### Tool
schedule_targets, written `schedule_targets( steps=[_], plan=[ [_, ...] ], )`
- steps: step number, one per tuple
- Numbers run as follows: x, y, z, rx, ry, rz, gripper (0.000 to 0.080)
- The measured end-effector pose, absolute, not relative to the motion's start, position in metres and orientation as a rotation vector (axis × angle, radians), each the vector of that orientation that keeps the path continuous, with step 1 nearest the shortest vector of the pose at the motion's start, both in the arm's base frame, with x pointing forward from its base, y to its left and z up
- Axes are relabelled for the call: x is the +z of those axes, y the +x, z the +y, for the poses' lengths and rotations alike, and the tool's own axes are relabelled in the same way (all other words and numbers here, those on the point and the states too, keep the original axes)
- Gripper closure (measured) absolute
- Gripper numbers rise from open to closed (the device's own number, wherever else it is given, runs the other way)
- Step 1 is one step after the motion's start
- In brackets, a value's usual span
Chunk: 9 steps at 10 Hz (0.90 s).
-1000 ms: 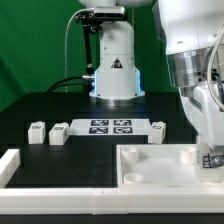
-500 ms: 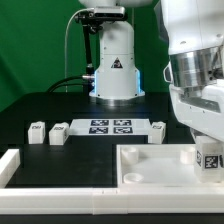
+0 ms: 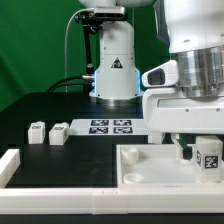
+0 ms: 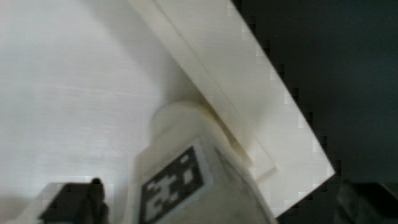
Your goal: Assemble one leg
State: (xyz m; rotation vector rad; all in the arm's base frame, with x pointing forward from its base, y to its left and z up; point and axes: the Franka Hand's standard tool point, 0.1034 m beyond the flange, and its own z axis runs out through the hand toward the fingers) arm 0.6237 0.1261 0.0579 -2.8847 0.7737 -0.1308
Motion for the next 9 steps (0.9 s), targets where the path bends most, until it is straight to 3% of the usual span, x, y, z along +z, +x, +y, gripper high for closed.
schedule_targets(
  steps=[3,6,7,8,9],
  plan=[
    [0.058,0.624,0.128,-0.188,-3.044,0.133,0.0151],
    [0.058,0.624,0.126,-0.19,-3.045,0.098,0.0196],
    [0.058,0.624,0.126,-0.19,-3.045,0.098,0.0377],
    [0.058,0.624,0.125,-0.189,-3.046,0.099,0.0377],
    [0.057,0.624,0.119,-0.187,-3.052,0.107,0.0514]
  ],
)
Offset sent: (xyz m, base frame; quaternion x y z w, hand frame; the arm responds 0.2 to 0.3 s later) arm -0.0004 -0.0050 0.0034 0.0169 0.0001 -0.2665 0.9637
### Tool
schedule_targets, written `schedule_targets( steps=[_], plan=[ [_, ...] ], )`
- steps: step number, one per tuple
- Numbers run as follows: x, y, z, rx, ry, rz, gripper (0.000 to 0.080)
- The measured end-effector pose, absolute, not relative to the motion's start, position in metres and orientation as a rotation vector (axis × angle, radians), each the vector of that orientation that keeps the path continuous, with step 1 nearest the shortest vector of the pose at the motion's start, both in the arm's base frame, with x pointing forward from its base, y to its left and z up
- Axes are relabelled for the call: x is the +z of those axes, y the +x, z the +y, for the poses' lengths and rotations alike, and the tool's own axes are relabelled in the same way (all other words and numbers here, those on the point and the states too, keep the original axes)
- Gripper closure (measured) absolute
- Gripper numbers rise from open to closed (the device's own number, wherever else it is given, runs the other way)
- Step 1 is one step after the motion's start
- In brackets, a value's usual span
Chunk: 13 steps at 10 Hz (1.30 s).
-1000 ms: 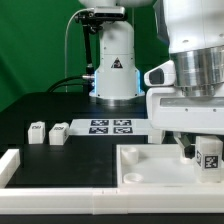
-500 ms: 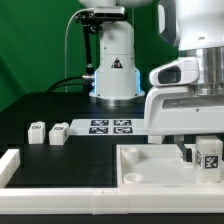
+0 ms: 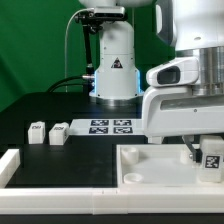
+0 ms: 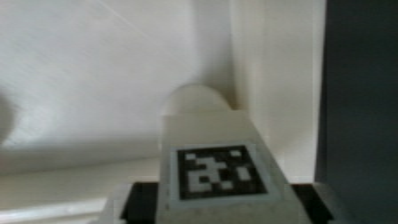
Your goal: Assemble one leg
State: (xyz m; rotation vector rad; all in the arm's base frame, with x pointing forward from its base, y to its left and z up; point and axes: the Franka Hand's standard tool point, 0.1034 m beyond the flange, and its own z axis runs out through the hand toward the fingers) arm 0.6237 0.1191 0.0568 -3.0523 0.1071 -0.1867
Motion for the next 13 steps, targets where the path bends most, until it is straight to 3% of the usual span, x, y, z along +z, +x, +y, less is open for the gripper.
schedule_targets(
  steps=[3,12,13],
  plan=[
    [0.057,0.6234,0.1185,-0.185,-3.043,0.195,0.0523],
    [0.055,0.6192,0.122,-0.07,-2.464,1.7,0.0523],
    [0.0549,0.6189,0.1231,-0.051,-2.381,1.797,0.0451]
  ],
)
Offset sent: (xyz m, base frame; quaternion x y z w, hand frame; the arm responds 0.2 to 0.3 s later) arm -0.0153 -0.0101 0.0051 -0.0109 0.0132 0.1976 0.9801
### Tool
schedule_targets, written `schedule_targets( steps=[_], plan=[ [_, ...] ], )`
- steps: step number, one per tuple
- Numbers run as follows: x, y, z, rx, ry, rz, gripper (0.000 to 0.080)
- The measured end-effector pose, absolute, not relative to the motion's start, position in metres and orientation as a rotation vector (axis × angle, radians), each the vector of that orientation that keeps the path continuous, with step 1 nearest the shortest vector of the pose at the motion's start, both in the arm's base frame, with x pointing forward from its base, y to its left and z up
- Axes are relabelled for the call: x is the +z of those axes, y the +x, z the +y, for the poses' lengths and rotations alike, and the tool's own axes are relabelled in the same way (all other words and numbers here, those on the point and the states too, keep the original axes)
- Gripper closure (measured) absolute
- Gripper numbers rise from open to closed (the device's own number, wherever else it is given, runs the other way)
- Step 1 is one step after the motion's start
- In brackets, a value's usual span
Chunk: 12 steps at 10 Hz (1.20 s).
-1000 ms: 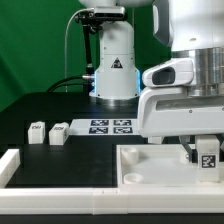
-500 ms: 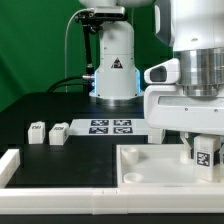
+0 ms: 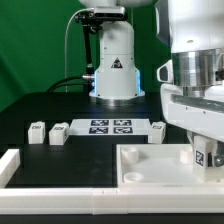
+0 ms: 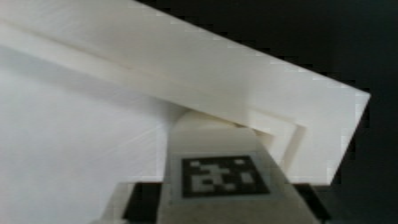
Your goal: Assemble one leg
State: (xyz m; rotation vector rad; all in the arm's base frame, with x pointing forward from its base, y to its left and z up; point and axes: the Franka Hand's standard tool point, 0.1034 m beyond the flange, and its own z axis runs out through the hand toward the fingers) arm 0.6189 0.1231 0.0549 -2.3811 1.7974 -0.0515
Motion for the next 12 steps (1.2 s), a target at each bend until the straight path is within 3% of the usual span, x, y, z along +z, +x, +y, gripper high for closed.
schedule_targets(
  steps=[1,2,3,4,12],
  plan=[
    [0.0545,0.6186,0.1233,-0.051,-2.391,1.784,0.0451],
    [0.0546,0.6187,0.1233,-0.058,-2.443,1.713,0.0267],
    [0.0546,0.6185,0.124,-0.06,-2.459,1.691,0.0267],
    [0.0548,0.6189,0.1237,-0.072,-2.528,1.592,0.0174],
    [0.056,0.6199,0.1265,-0.182,-3.056,0.242,0.015]
  ],
)
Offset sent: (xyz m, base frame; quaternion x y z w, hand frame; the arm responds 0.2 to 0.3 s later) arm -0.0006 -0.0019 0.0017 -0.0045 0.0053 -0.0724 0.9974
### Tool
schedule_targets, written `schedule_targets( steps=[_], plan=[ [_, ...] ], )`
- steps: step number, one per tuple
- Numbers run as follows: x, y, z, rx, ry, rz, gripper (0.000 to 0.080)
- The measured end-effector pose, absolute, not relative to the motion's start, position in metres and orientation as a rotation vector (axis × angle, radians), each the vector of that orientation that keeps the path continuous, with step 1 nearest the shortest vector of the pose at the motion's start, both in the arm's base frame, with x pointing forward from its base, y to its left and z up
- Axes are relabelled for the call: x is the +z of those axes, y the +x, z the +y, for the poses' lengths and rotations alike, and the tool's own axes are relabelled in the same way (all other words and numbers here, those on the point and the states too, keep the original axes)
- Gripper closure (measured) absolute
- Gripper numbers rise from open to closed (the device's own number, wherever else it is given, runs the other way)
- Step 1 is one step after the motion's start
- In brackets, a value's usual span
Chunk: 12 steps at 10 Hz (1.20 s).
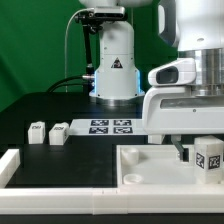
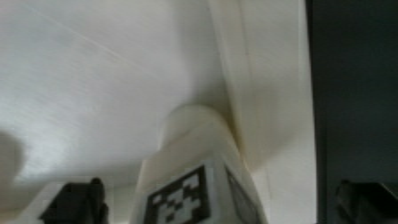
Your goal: Assemble one leg
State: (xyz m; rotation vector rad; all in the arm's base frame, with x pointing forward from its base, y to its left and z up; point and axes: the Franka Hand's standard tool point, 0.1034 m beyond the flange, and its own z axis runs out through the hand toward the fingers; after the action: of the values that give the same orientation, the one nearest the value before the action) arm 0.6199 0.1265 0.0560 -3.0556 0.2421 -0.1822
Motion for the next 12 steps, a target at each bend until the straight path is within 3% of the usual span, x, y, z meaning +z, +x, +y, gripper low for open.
schedule_targets(
  steps=[2,4,6,10,12],
  plan=[
    [0.0567,0.6215,0.1222,-0.194,-3.088,-0.159,0.015],
    [0.0567,0.6218,0.1213,-0.198,-3.09,-0.218,0.0161],
    [0.0567,0.6218,0.1211,-0.198,-3.09,-0.217,0.0512],
    [0.0565,0.6216,0.1202,-0.196,-3.091,-0.147,0.0522],
    [0.0579,0.6226,0.1183,-0.185,-3.036,0.35,0.0522]
  ],
)
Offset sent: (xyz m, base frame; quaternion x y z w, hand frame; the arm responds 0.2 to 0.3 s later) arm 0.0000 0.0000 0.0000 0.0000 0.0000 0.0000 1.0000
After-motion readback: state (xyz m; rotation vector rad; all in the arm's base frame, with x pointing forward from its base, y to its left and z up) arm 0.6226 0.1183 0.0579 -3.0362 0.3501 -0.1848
